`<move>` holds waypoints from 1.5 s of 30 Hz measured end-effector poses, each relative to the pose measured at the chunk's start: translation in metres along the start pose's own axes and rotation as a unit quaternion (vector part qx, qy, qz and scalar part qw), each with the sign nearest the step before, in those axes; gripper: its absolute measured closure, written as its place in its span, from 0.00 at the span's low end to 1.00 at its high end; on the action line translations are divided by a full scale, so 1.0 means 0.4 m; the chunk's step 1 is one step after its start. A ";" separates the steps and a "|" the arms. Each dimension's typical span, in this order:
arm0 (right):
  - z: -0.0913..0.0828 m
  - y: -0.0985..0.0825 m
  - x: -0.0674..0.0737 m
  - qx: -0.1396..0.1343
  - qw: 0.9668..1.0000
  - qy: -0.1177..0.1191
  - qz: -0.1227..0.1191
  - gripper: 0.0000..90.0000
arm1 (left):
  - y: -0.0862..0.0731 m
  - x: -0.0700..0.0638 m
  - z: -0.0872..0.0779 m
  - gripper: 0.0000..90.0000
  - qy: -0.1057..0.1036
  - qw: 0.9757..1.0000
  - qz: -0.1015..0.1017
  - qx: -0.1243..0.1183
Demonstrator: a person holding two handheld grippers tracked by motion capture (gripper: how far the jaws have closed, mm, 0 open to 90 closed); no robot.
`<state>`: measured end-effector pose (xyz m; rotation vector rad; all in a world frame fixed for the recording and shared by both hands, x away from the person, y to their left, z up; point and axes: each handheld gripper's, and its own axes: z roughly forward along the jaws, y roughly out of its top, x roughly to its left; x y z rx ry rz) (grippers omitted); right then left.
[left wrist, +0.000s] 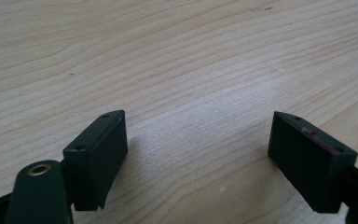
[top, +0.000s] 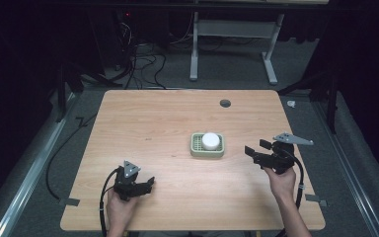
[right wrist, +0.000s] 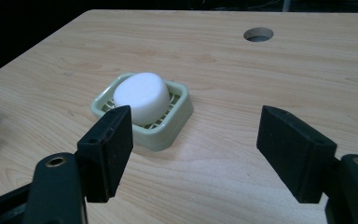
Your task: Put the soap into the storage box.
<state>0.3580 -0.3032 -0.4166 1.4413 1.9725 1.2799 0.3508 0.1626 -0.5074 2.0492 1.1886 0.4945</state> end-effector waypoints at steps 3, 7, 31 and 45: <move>-0.008 -0.005 -0.003 -0.002 1.000 -0.002 0.001 0.31 | 0.000 0.000 0.000 0.22 0.000 1.000 0.000 0.000; -0.018 -0.012 -0.006 -0.006 1.000 -0.003 0.004 0.31 | 0.000 0.000 0.000 0.22 0.000 1.000 0.000 0.000; -0.062 -0.068 -0.021 -0.010 1.000 -0.012 0.017 0.31 | 0.000 -0.001 0.000 0.22 0.002 1.000 0.001 0.000; -0.068 -0.098 -0.019 -0.006 1.000 -0.006 0.027 0.31 | 0.000 -0.001 0.000 0.22 0.002 1.000 0.001 0.000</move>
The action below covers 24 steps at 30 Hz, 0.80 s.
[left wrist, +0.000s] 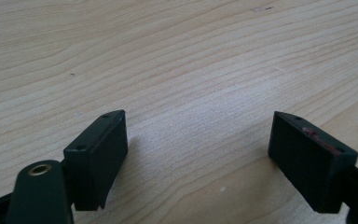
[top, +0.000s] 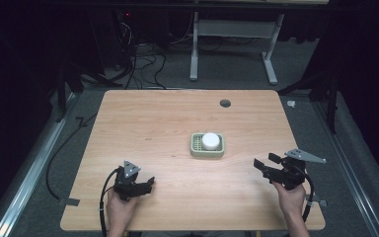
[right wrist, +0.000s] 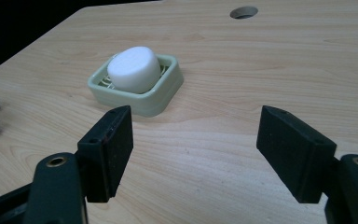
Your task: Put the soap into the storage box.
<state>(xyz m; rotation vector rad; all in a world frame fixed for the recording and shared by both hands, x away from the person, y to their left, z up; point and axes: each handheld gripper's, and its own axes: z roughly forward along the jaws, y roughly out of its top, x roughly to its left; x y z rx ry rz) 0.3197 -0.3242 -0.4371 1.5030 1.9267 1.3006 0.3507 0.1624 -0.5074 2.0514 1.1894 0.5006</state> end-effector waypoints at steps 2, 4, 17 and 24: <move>0.001 -0.004 0.002 0.000 1.000 0.001 -0.002 0.31 | 0.000 0.000 0.000 0.22 0.000 1.000 0.000 0.000; 0.001 -0.009 0.004 0.002 1.000 0.002 0.000 0.31 | 0.000 0.000 0.000 0.22 0.000 1.000 0.000 0.000; 0.018 -0.047 0.009 0.017 1.000 0.004 0.008 0.31 | 0.000 0.000 0.000 0.22 0.000 1.000 0.000 0.000; 0.031 -0.068 0.012 0.027 1.000 0.005 0.010 0.31 | 0.000 0.000 0.000 0.22 0.000 1.000 0.000 0.000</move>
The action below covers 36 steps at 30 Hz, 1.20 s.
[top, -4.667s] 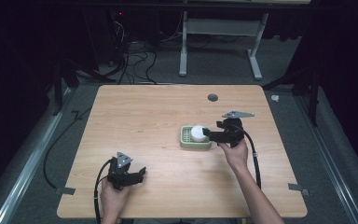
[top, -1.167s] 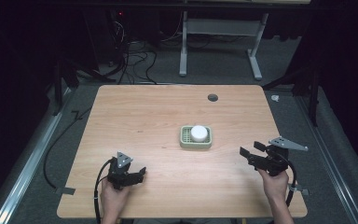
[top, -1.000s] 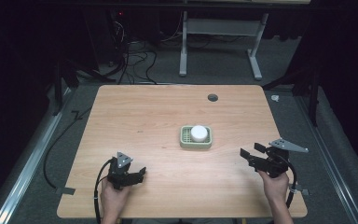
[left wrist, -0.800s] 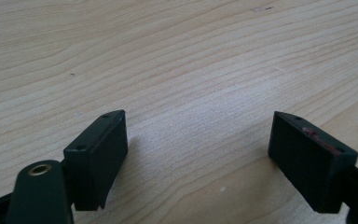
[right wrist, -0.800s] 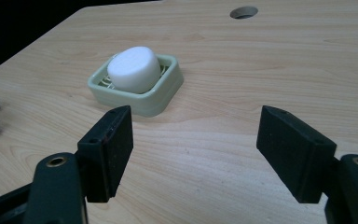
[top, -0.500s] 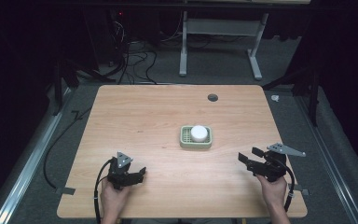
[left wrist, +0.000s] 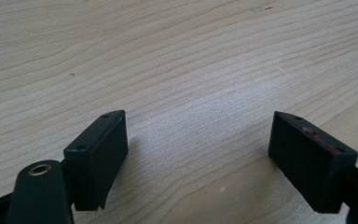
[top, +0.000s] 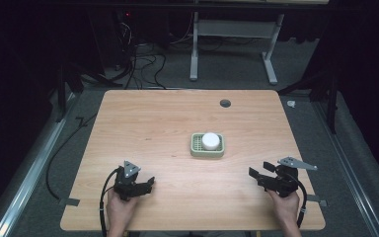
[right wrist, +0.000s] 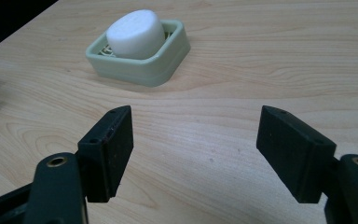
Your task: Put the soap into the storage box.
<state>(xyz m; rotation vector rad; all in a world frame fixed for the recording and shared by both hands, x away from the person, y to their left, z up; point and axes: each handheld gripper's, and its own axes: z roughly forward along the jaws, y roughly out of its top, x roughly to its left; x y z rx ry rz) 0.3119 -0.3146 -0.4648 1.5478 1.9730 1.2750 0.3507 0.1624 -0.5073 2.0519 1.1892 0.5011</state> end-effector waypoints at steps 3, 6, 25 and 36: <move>0.006 -0.004 0.003 0.003 1.000 0.000 0.003 0.31 | 0.000 0.000 0.000 0.22 0.000 1.000 0.000 0.000; 0.014 -0.009 0.006 0.007 1.000 0.001 0.000 0.31 | 0.000 0.000 0.000 0.22 0.000 1.000 0.000 0.000; 0.061 -0.016 0.028 0.027 0.999 -0.003 -0.020 0.31 | 0.000 0.000 0.000 0.22 0.000 1.000 0.000 0.000; 0.086 -0.014 0.034 0.035 0.999 -0.009 -0.027 0.31 | 0.000 0.000 0.000 0.22 0.000 1.000 0.000 0.000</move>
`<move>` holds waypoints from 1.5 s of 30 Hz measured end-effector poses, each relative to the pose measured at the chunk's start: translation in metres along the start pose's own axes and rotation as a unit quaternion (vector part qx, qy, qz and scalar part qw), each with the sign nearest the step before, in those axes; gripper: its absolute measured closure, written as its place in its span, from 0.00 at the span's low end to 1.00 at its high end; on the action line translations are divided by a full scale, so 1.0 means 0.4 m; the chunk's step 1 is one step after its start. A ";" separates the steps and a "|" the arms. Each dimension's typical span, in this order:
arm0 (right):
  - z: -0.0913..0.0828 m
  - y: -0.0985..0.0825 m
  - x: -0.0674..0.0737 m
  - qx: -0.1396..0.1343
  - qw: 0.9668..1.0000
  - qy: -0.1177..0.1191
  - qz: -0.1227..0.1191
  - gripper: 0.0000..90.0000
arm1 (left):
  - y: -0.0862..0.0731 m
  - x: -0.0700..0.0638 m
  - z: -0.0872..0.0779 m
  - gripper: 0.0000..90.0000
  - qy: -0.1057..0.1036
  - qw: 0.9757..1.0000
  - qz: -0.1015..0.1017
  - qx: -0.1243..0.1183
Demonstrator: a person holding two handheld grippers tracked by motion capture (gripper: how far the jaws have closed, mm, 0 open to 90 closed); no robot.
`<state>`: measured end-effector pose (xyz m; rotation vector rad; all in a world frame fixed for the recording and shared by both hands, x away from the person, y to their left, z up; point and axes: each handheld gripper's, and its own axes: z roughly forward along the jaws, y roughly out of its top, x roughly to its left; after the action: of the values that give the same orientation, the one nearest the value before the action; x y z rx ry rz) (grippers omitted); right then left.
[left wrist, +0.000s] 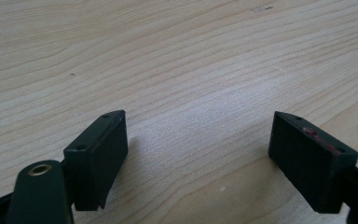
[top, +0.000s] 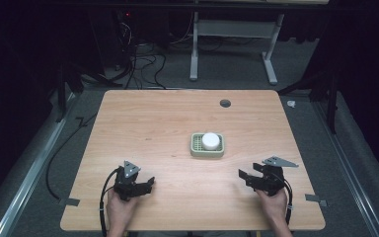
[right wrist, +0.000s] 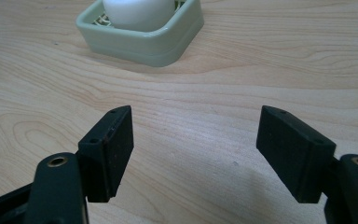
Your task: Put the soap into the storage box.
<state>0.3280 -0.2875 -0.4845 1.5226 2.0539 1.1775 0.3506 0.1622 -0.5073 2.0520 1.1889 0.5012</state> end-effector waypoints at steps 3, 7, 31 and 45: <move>0.008 0.000 0.002 0.003 1.000 -0.003 0.000 0.32 | 0.000 0.000 0.000 0.22 0.000 1.000 0.000 0.000; 0.018 -0.001 0.004 0.007 1.000 -0.004 -0.001 0.32 | 0.000 0.000 0.000 0.22 0.000 1.000 0.000 0.000; 0.057 -0.006 0.011 0.028 0.999 -0.030 -0.022 0.32 | 0.000 0.000 0.000 0.22 0.000 1.000 0.000 0.000; 0.067 -0.009 0.023 0.035 0.998 -0.049 -0.035 0.31 | 0.000 0.000 0.000 0.22 0.000 1.000 0.001 0.000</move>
<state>0.3403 -0.2683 -0.5017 1.4951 2.0865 0.9939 0.3505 0.1622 -0.5073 2.0533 1.1869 0.5010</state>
